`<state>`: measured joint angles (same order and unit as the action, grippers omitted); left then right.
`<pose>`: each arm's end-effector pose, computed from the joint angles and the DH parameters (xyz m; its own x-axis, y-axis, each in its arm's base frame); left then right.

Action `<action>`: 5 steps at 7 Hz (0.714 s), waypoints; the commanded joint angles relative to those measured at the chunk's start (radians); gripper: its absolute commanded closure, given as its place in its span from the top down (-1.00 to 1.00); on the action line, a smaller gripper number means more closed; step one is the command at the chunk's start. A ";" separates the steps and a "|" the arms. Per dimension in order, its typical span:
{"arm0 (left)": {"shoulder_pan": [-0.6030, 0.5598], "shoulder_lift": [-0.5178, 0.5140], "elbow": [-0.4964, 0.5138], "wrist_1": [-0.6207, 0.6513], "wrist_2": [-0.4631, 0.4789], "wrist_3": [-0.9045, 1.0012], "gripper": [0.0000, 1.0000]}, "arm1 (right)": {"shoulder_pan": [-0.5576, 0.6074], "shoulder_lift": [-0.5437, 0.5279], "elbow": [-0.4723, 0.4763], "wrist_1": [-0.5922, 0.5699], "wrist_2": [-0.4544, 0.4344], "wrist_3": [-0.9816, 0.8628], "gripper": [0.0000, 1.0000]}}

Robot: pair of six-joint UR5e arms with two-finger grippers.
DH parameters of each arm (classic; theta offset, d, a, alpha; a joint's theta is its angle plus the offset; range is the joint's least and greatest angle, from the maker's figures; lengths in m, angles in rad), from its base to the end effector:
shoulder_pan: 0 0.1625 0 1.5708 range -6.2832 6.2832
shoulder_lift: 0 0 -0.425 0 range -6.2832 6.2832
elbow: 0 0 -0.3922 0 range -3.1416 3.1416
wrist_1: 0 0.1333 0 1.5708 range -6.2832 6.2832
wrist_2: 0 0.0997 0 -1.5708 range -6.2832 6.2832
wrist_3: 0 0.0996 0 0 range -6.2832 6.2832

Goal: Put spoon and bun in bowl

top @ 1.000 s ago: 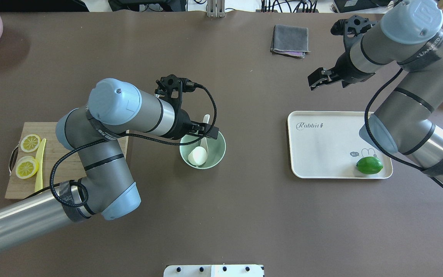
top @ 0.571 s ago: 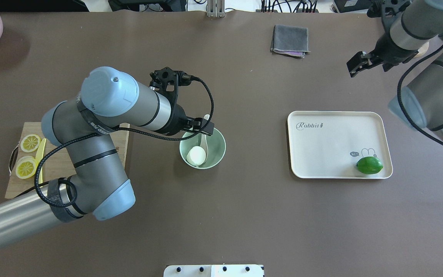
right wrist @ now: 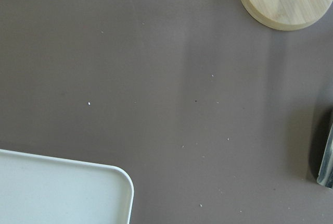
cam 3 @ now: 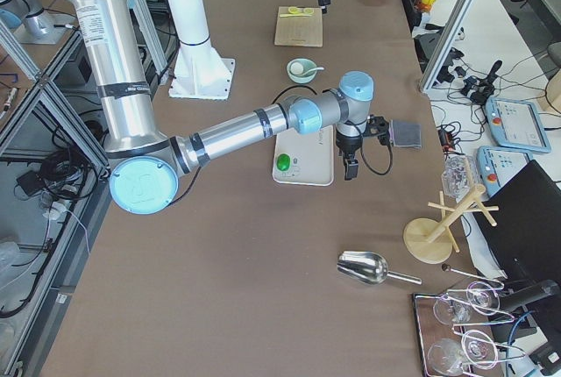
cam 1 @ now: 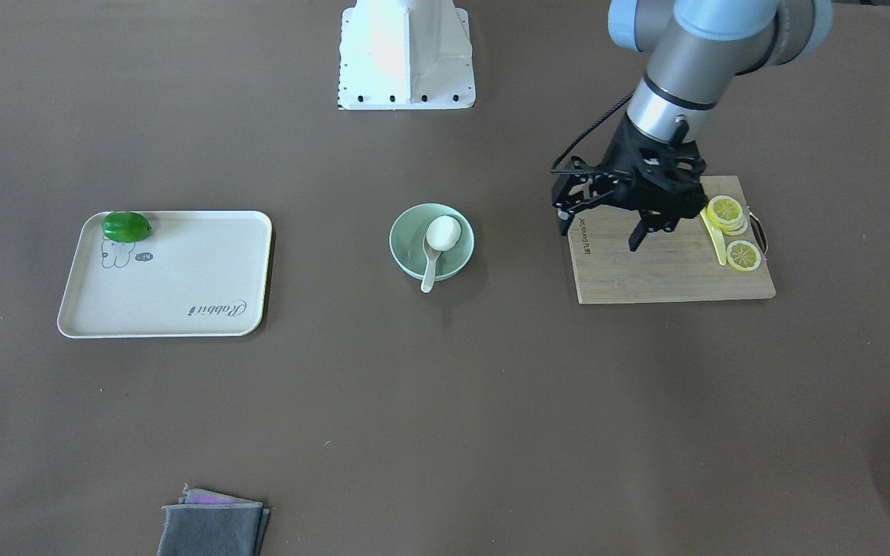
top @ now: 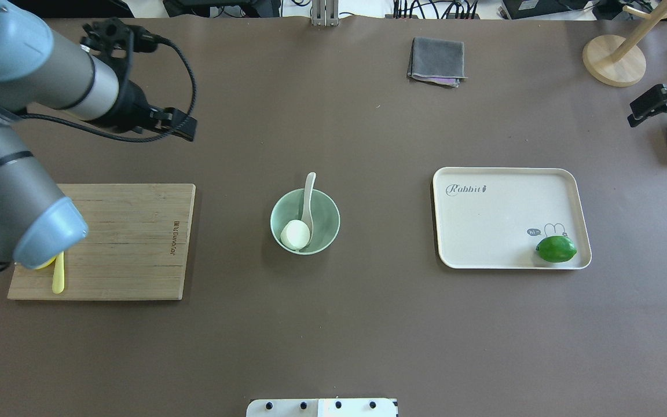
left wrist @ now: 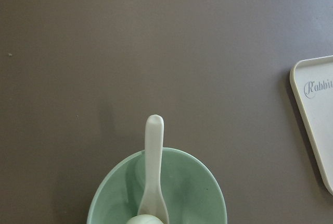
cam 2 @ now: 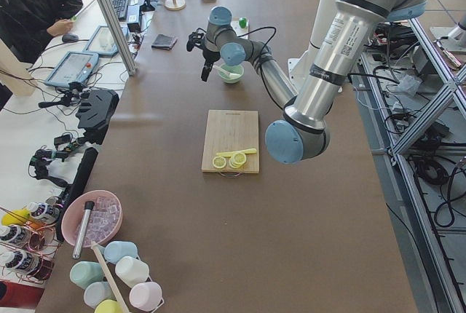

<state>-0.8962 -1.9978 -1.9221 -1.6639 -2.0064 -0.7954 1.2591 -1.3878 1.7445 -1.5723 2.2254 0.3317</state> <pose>0.2963 -0.5167 0.2558 0.6416 0.2139 -0.7366 0.0802 0.9364 0.3417 -0.1044 -0.5608 0.4829 0.7461 -0.1300 0.6530 0.0471 0.9886 0.1429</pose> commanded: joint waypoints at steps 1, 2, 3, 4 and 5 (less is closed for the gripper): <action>-0.340 0.139 0.033 0.053 -0.169 0.435 0.96 | 0.063 -0.065 -0.007 0.015 0.081 -0.054 1.00; -0.481 0.215 0.101 0.046 -0.179 0.682 0.96 | 0.094 -0.106 -0.008 0.017 0.103 -0.103 1.00; -0.582 0.217 0.195 0.044 -0.181 0.811 0.96 | 0.124 -0.131 -0.026 0.017 0.103 -0.143 1.00; -0.614 0.218 0.260 0.041 -0.180 0.885 0.96 | 0.144 -0.143 -0.045 0.017 0.100 -0.149 1.00; -0.644 0.265 0.281 0.041 -0.172 0.897 0.96 | 0.176 -0.158 -0.054 0.018 0.097 -0.152 1.00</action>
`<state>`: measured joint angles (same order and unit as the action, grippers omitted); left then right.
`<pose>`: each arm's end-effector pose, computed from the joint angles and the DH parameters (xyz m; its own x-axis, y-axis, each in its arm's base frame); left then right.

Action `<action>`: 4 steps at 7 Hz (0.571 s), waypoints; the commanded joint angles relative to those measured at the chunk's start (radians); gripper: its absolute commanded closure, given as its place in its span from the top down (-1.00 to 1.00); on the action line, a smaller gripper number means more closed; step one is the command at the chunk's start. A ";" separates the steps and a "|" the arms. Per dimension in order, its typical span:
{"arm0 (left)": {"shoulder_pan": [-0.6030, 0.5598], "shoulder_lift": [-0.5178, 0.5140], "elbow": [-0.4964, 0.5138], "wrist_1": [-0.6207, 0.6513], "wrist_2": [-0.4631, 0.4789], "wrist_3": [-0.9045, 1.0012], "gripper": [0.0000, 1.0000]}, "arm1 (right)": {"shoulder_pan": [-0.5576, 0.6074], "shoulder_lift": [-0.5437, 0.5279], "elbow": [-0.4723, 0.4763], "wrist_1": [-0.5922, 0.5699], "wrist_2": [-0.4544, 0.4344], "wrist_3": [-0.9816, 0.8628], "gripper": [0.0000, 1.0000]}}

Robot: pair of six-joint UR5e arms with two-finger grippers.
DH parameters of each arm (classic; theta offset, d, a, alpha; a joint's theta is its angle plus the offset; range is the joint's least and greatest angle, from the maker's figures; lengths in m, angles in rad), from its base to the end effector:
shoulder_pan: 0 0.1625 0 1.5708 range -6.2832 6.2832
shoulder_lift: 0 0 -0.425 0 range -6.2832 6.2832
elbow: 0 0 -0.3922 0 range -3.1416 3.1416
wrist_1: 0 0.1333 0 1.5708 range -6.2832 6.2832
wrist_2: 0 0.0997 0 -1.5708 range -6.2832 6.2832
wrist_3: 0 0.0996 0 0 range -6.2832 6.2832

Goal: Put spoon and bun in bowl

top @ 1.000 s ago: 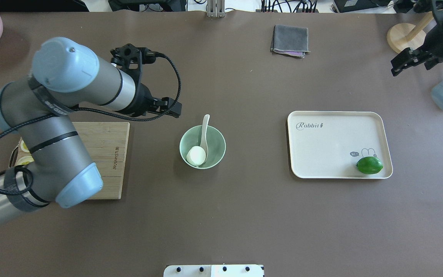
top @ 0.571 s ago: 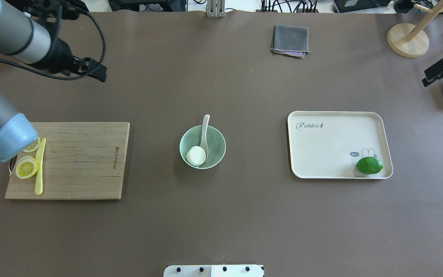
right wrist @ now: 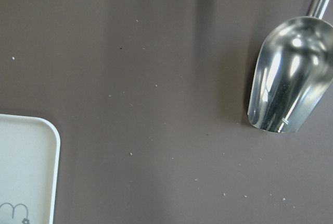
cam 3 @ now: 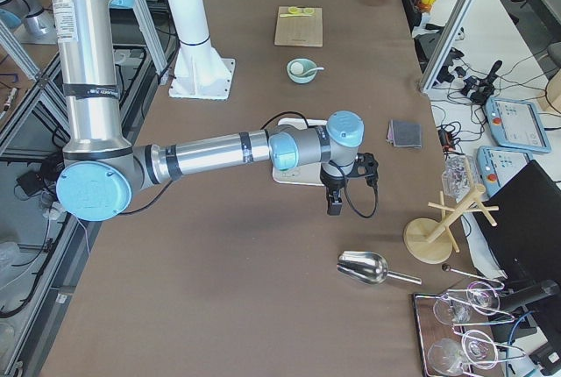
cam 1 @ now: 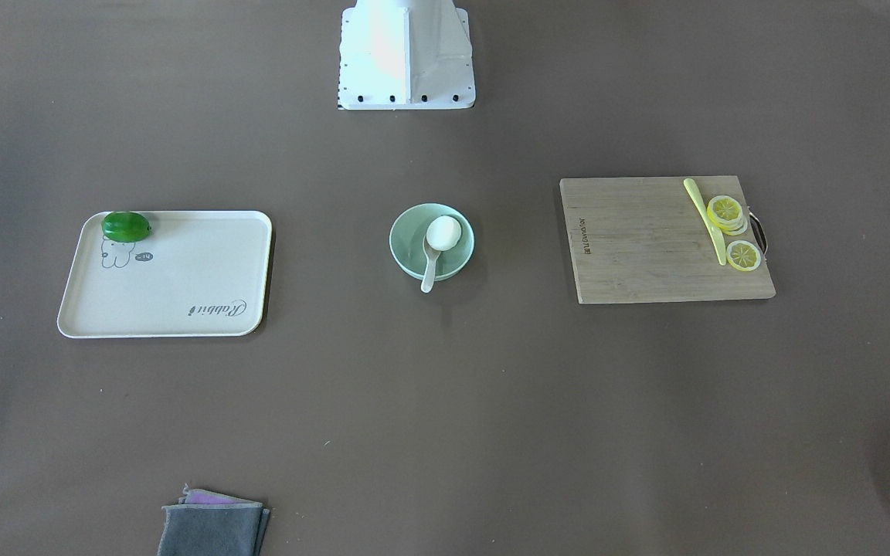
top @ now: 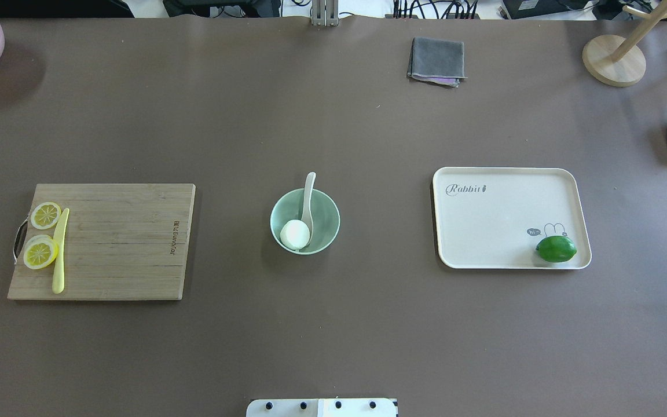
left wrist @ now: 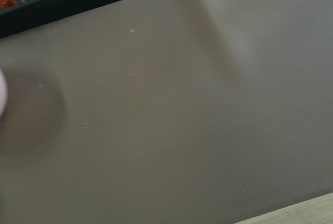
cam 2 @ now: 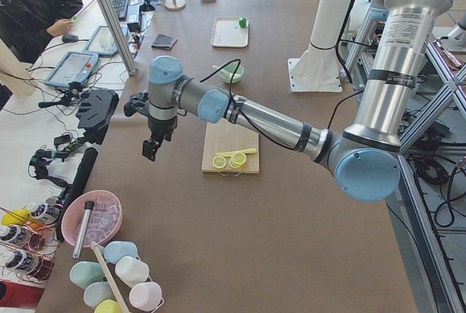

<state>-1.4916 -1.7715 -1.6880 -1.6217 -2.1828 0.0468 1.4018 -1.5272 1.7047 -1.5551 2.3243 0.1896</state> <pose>-0.0300 -0.5839 0.4965 0.7952 0.3144 -0.5184 -0.1111 0.9161 0.3852 -0.0226 -0.5200 0.5700 0.7154 -0.0653 0.6956 0.0308 0.9976 0.0620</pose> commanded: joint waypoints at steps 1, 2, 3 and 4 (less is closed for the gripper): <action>-0.050 0.085 0.048 -0.020 0.003 0.050 0.96 | 0.052 -0.048 -0.025 0.000 -0.005 -0.069 1.00; -0.052 0.122 0.042 -0.023 -0.003 0.044 0.96 | 0.075 -0.059 -0.025 0.000 0.000 -0.085 1.00; -0.052 0.144 0.031 -0.023 -0.006 0.042 0.96 | 0.095 -0.060 -0.026 -0.009 -0.005 -0.085 1.00; -0.052 0.165 0.027 -0.023 -0.034 0.041 0.96 | 0.127 -0.070 -0.026 -0.011 0.004 -0.087 1.00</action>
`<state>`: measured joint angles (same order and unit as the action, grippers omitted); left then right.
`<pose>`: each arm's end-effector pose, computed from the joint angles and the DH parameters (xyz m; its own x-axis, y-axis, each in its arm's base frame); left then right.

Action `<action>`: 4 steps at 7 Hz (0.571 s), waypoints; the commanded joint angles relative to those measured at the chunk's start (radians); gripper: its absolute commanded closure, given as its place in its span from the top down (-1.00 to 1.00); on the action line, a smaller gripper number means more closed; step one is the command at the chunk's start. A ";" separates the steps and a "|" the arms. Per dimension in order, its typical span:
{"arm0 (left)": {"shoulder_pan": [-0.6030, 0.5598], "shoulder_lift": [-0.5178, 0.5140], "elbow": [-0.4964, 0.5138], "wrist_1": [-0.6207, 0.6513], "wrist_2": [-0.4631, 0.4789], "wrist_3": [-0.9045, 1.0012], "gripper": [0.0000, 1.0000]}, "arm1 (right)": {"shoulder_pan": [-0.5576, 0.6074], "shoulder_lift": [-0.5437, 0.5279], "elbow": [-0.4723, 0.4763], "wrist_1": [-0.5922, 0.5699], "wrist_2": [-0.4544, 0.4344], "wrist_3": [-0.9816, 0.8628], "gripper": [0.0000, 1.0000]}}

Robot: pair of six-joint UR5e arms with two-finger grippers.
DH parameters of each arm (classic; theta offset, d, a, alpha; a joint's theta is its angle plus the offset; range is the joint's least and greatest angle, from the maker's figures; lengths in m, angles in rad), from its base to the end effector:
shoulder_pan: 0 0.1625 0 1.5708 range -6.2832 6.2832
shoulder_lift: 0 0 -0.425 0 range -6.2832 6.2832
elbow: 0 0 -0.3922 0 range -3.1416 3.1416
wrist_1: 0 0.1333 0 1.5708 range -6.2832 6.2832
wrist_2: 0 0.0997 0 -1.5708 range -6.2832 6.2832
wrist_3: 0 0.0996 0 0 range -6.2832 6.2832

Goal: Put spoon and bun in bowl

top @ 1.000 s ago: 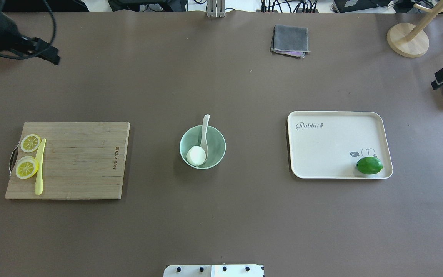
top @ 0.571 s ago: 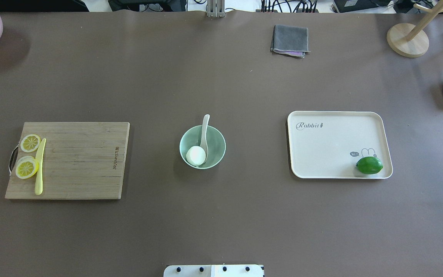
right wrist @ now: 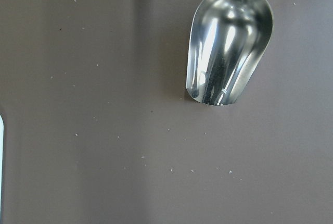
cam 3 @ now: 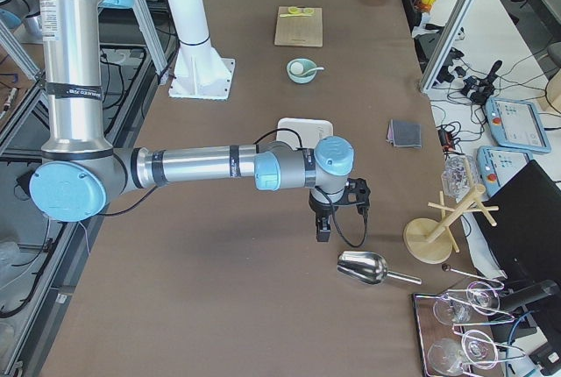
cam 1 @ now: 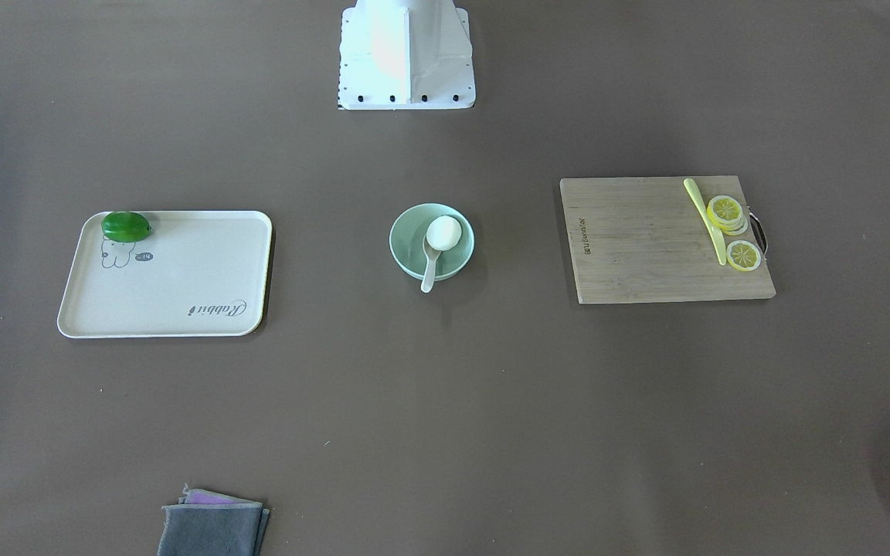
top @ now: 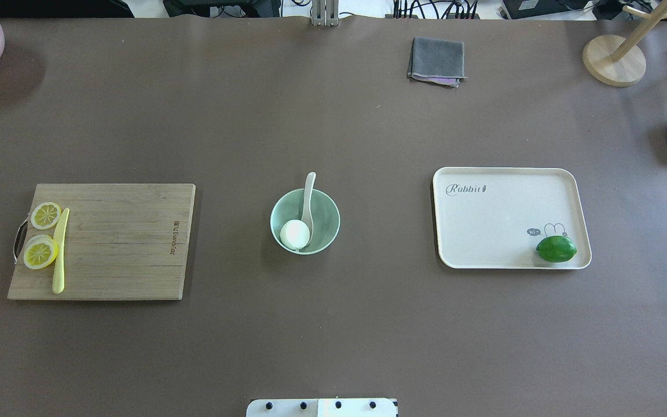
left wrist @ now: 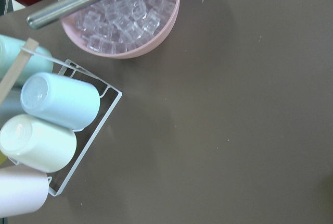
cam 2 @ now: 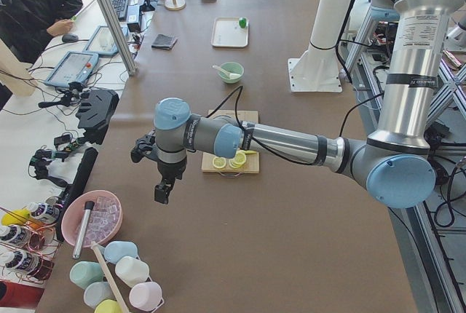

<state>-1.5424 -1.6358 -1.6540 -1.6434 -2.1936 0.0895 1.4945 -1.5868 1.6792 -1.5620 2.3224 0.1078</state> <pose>-0.0601 -0.5324 0.5858 0.8026 0.2373 -0.5473 -0.0998 0.9579 0.2690 0.0277 -0.4938 0.6136 0.7272 -0.0170 0.6862 -0.0024 0.9996 0.0273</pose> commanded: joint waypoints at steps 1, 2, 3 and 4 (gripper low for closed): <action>-0.010 0.033 -0.012 0.001 -0.043 -0.014 0.96 | 0.041 -0.010 -0.003 -0.007 0.006 -0.005 1.00; -0.012 0.033 -0.010 0.002 -0.043 -0.026 0.96 | 0.041 -0.010 -0.003 -0.007 0.005 -0.004 1.00; -0.012 0.033 -0.007 0.005 -0.043 -0.024 0.96 | 0.041 -0.012 -0.003 -0.007 0.006 0.001 1.00; -0.013 0.033 -0.006 0.007 -0.041 -0.024 0.96 | 0.041 -0.010 -0.001 -0.006 0.006 0.007 1.00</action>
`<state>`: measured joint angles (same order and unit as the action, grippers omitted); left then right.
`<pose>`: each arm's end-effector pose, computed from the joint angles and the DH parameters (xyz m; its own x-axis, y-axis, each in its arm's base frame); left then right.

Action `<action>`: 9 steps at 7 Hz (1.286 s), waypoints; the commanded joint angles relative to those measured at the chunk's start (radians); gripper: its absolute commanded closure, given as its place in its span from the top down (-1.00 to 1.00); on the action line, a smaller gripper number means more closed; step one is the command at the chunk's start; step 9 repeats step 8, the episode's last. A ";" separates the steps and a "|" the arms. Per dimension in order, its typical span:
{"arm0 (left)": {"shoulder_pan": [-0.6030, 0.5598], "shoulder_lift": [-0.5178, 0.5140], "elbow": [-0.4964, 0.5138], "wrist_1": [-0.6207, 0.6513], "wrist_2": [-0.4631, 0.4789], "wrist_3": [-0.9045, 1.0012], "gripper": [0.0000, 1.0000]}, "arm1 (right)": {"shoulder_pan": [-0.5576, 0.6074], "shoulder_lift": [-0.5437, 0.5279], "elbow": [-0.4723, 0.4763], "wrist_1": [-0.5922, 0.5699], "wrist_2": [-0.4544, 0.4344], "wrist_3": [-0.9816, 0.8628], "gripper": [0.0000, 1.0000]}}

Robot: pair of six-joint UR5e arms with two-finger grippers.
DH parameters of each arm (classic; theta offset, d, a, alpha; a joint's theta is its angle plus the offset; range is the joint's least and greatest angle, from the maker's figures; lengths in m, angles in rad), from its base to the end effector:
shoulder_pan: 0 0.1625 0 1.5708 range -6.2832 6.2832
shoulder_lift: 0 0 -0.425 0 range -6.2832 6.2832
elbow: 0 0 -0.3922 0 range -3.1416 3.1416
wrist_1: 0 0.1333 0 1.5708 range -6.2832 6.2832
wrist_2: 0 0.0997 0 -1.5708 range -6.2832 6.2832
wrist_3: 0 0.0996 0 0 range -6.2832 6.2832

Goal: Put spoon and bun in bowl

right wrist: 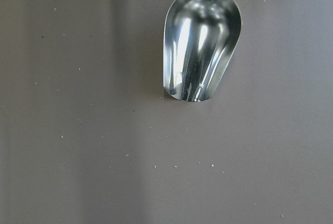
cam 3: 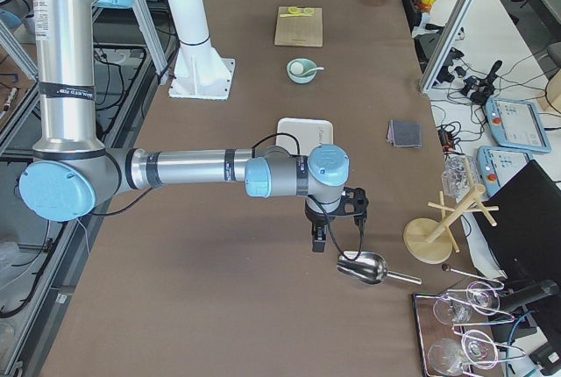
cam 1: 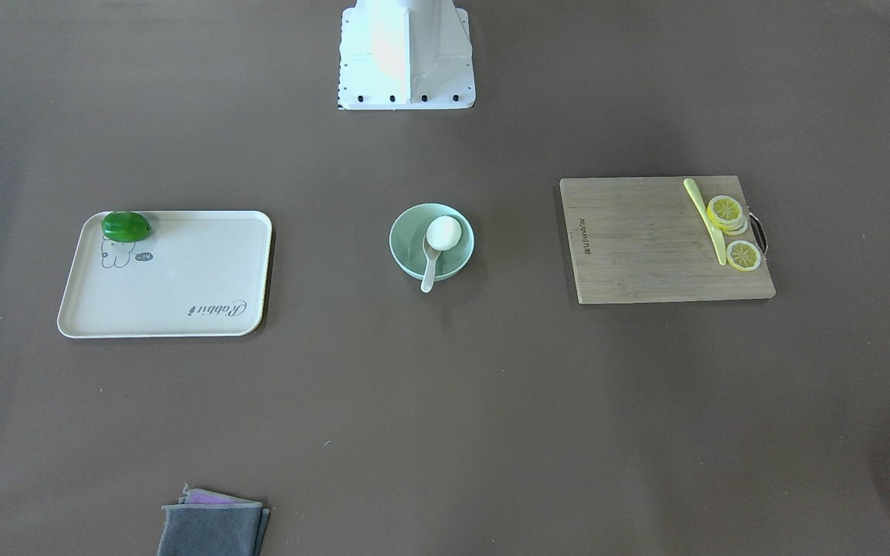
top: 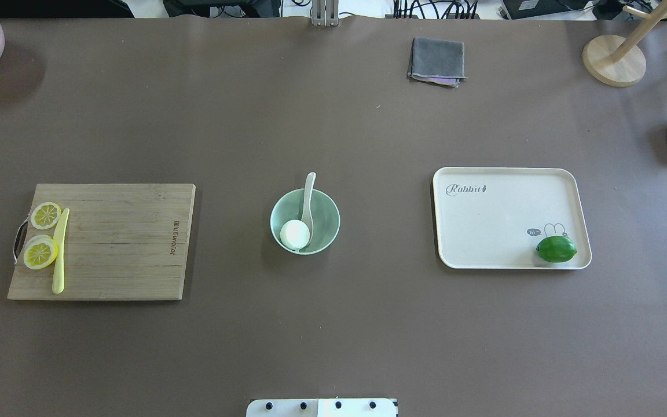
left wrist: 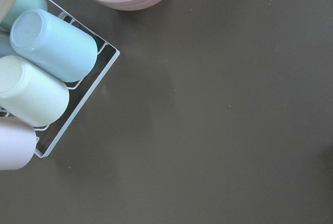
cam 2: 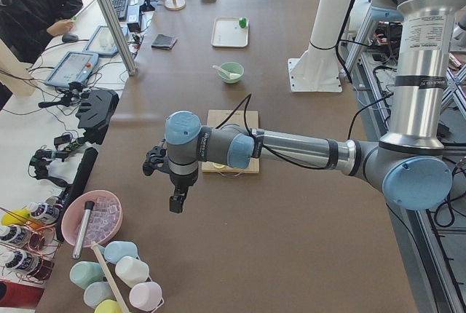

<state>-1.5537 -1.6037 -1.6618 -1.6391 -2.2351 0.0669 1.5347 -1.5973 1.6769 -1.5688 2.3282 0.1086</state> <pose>-0.0631 -0.5172 0.5967 0.7823 0.1965 -0.5910 -0.0692 0.9705 0.2311 0.0473 -0.4870 0.6202 0.7238 0.0263 0.6895 -0.0427 0.9991 0.0068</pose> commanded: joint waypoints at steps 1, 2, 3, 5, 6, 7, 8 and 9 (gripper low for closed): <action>-0.002 0.001 0.002 0.002 -0.001 -0.001 0.96 | 0.001 0.007 0.001 0.001 0.000 0.008 1.00; -0.002 0.007 0.007 -0.002 0.002 -0.001 0.96 | 0.001 0.010 0.003 0.001 -0.001 0.009 1.00; -0.002 0.010 0.007 -0.004 0.002 0.001 0.96 | 0.001 0.008 0.003 0.001 0.000 0.010 1.00; -0.002 0.011 0.005 -0.004 0.002 0.001 0.96 | 0.001 0.007 0.006 0.001 0.000 0.010 1.00; -0.002 0.011 0.005 -0.004 0.000 0.001 0.96 | 0.001 0.010 0.004 0.001 -0.001 0.010 1.00; -0.002 0.013 0.005 -0.004 0.002 0.001 0.96 | 0.001 0.010 0.004 0.001 -0.001 0.010 1.00; -0.002 0.013 0.005 -0.004 0.002 0.002 0.96 | 0.001 0.010 0.004 0.001 0.000 0.010 1.00; -0.002 0.013 0.005 -0.004 0.002 0.002 0.96 | 0.001 0.010 0.004 0.001 0.000 0.010 1.00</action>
